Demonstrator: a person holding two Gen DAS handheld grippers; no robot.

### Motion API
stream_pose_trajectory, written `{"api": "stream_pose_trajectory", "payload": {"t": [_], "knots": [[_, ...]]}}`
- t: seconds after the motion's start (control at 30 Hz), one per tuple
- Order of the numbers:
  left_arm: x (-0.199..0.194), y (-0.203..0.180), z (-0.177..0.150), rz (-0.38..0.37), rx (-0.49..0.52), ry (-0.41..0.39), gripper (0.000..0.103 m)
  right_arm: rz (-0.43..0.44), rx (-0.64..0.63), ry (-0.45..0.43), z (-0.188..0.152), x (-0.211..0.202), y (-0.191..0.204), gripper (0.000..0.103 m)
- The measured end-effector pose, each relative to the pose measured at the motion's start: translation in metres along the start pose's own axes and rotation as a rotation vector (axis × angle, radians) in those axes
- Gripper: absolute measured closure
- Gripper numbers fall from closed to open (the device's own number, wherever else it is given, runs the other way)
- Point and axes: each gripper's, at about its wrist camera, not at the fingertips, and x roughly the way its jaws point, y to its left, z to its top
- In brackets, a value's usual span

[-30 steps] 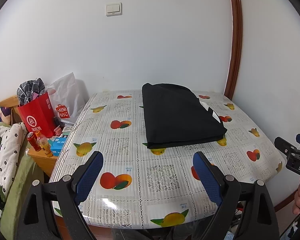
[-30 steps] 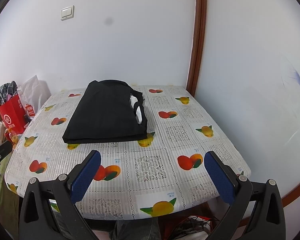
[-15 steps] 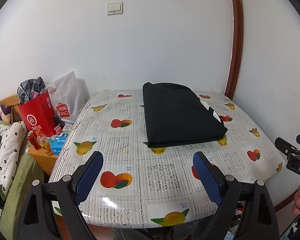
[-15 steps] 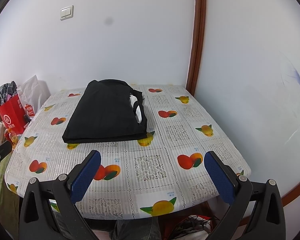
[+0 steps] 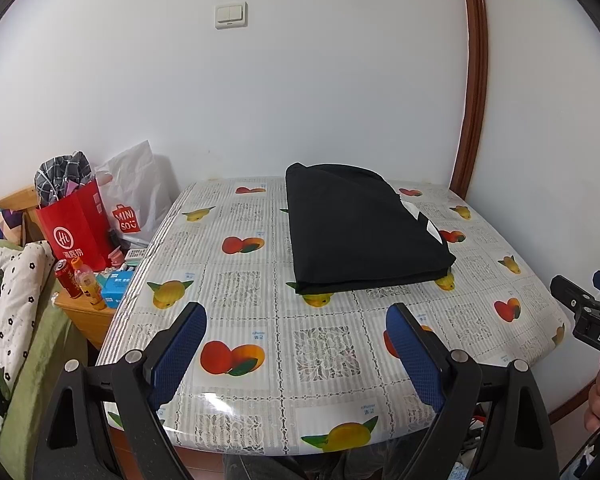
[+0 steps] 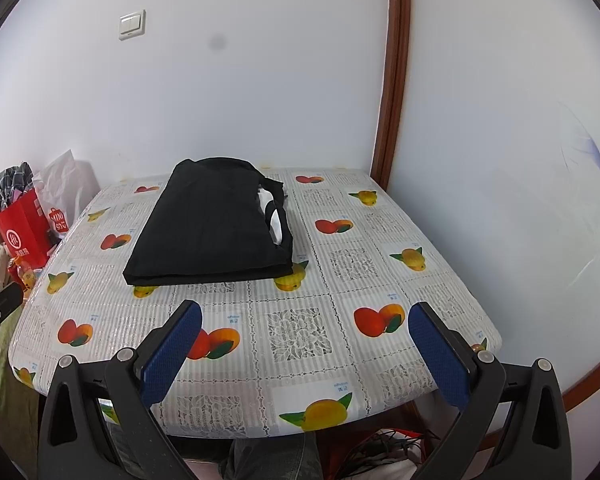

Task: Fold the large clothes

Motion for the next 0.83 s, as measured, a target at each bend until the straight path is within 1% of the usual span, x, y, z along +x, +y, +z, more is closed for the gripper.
{"api": "stream_pose_trajectory", "payload": {"t": [0.63, 0.83], "knots": [[0.0004, 0.0011, 0.0005, 0.0, -0.002, 0.0, 0.012, -0.005, -0.003, 0.001, -0.0019, -0.0005, 0.0003, 0.001], [0.0066, 0.0019, 0.003, 0.0, -0.011, 0.01, 0.012, 0.001, -0.005, 0.011, 0.0009, 0.0081, 0.0001, 0.001]]}}
